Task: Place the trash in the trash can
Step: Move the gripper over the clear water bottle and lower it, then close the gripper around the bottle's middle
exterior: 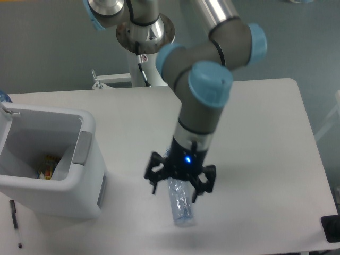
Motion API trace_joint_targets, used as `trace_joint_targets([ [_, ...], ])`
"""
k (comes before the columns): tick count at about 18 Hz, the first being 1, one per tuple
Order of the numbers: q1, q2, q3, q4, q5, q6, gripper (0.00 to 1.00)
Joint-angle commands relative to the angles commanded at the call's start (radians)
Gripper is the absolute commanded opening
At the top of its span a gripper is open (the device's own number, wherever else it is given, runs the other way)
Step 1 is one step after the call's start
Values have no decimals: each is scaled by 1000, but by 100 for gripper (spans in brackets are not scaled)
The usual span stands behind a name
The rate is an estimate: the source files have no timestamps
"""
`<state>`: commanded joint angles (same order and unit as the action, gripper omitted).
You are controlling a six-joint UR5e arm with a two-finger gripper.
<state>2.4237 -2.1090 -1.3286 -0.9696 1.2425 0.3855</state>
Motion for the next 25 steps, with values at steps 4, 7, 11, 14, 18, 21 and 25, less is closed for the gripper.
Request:
trace_joint_targets([
  [4,-2,-43,19,43,6,-10,100],
  [7,11,-72,13,42,14,48,100],
  [11,5,-97,3,-10,95,55,100],
  [14,-14,-126,26,-73,172,58,100],
  [18,-35,-149,29,-109,225,58,100],
  [21,-54,-172,32,-110,239,59,100],
  [25,-80,-177,31,-144,262,58,100],
])
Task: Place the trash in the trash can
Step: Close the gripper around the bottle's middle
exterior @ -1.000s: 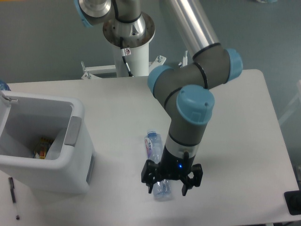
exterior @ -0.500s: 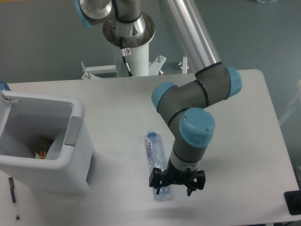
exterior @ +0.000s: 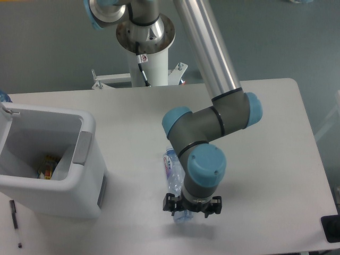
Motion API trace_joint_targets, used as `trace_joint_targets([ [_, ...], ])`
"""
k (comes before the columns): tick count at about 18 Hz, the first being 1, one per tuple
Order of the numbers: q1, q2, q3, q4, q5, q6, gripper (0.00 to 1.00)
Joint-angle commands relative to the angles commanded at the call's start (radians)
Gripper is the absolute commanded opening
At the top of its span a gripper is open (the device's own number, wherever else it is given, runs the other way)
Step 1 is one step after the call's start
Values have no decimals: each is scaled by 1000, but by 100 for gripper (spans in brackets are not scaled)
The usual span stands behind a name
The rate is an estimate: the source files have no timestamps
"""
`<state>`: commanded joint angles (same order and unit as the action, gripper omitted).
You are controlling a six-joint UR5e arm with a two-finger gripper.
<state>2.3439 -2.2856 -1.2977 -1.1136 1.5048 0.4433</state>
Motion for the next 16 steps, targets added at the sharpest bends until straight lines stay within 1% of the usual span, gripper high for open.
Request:
trace_joint_targets([
  [3,-3,-6,-2,0,26,0,99],
  [7,-15,-21,3,0,74,-9,88],
  [9,-18,-28,5,0,97,-11,76],
  [11,-23,-31,5,-2,101,-12,58],
  [13,-25,-28,5,-20,100,-12,38],
  [14,-25,-26,5,-28,100,-12,30],
  [15,-25,-25,6,-29,100,-12,23],
  [16,-25,-23,6,-29,100,-12,19],
])
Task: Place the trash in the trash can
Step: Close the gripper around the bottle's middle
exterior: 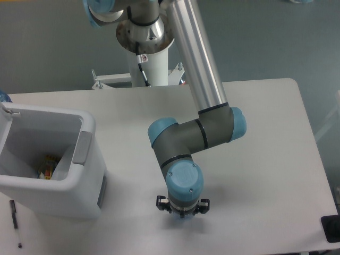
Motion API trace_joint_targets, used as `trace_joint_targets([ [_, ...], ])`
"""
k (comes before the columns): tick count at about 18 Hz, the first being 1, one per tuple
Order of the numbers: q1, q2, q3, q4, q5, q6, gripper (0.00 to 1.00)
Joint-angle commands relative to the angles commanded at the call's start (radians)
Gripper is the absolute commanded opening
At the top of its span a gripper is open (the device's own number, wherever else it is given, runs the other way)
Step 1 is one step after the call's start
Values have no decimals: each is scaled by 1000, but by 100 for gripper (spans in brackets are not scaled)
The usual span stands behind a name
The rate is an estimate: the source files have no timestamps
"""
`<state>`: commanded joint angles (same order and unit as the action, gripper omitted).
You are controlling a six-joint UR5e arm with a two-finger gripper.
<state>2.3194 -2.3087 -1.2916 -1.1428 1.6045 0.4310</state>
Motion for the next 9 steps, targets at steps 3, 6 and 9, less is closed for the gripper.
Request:
trace_joint_targets([
  [3,0,17,-2,-2,-5,6,18],
  [6,2,31,-2,-2,-14,14,18],
  [9,5,44,0,5,-43,14,17],
])
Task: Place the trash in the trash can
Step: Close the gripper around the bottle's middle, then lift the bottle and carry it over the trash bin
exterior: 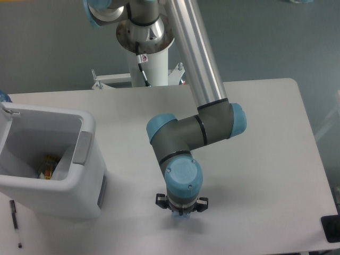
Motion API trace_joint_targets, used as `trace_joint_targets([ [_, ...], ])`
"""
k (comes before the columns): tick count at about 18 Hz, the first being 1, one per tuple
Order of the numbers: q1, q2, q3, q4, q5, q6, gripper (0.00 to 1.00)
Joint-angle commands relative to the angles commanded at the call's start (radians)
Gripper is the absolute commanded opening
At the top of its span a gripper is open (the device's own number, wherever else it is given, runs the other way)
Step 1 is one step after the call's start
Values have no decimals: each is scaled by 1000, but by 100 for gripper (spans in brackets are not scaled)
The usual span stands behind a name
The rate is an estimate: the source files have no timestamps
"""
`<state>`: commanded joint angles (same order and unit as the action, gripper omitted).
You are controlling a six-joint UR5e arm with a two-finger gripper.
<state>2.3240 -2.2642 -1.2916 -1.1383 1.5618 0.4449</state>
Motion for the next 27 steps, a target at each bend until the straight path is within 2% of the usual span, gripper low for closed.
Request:
trace_joint_targets([
  [5,21,43,14,5,-132,-2,18],
  [15,71,159,60,8,-540,-38,18],
  [18,80,207,103,8,-678,-35,18],
  [21,75,236,138,11,-719,-31,18],
  [24,75,252,179,46,-810,-34,18],
  [27,74,261,187,121,-870,-34,18],
])
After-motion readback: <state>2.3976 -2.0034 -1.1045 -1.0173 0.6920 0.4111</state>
